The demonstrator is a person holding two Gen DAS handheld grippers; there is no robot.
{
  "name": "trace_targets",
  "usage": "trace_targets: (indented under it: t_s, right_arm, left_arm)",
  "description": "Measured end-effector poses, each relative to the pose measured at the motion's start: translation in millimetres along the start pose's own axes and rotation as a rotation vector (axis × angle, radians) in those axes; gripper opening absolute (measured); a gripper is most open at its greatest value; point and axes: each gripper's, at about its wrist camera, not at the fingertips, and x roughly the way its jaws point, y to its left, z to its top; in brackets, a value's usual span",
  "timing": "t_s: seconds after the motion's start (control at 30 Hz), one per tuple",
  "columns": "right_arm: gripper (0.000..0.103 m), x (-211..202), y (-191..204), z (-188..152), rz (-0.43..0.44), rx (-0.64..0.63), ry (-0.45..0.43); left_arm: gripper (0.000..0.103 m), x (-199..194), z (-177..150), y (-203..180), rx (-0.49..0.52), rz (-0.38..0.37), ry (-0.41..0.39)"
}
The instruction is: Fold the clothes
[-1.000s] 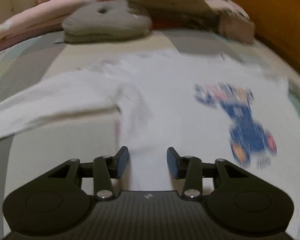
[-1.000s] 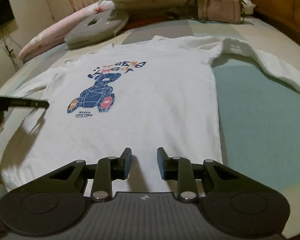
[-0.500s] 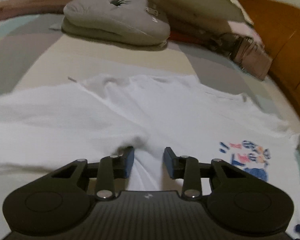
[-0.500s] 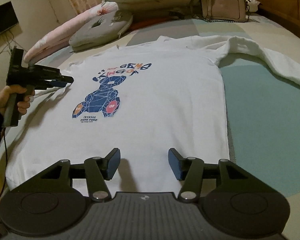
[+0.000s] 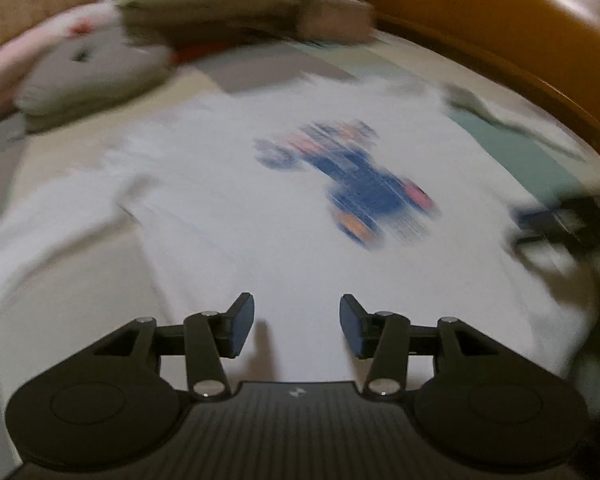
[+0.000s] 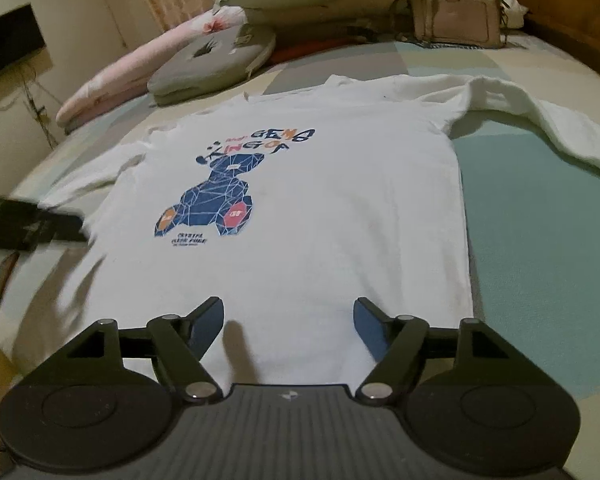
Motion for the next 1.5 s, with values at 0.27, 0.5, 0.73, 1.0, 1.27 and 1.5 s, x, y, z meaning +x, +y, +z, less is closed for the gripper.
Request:
trace_targets:
  t_s: [0.27, 0.5, 0.73, 1.0, 1.27, 1.5]
  right_arm:
    - [0.089, -25.3, 12.0, -23.6, -0.053, -0.133, 0.047]
    - [0.090, -38.3, 18.2, -43.1, -0.106, -0.216, 0.059]
    - [0.100, -14.3, 32.2, -30.8, -0.116, -0.190, 0.081]
    - [0.103, -17.5, 23.9, -42.3, -0.119, -0.183, 0.062]
    - [0.103, -12.1, 26.4, -38.9, -0.140, -0.167, 0.070]
    - [0.103, -8.9, 26.8, -32.9, -0.142, -0.167, 0.111]
  left_arm:
    - [0.058, -17.5, -38.8, -11.9, 0.008, 0.094, 0.094]
    - [0.056, -43.0, -20.9, -24.1, 0.071, 0.168, 0.052]
    - [0.063, -5.5, 18.3, -58.5, -0.003, 0.128, -0.024]
    - [0.072, 18.0, -4.8, -67.8, -0.148, 0.190, 0.023]
    - [0.072, -7.2, 15.3, -73.2, -0.172, 0.247, 0.024]
    - [0.079, -32.3, 52.7, -97.1, -0.148, 0.234, -0.070]
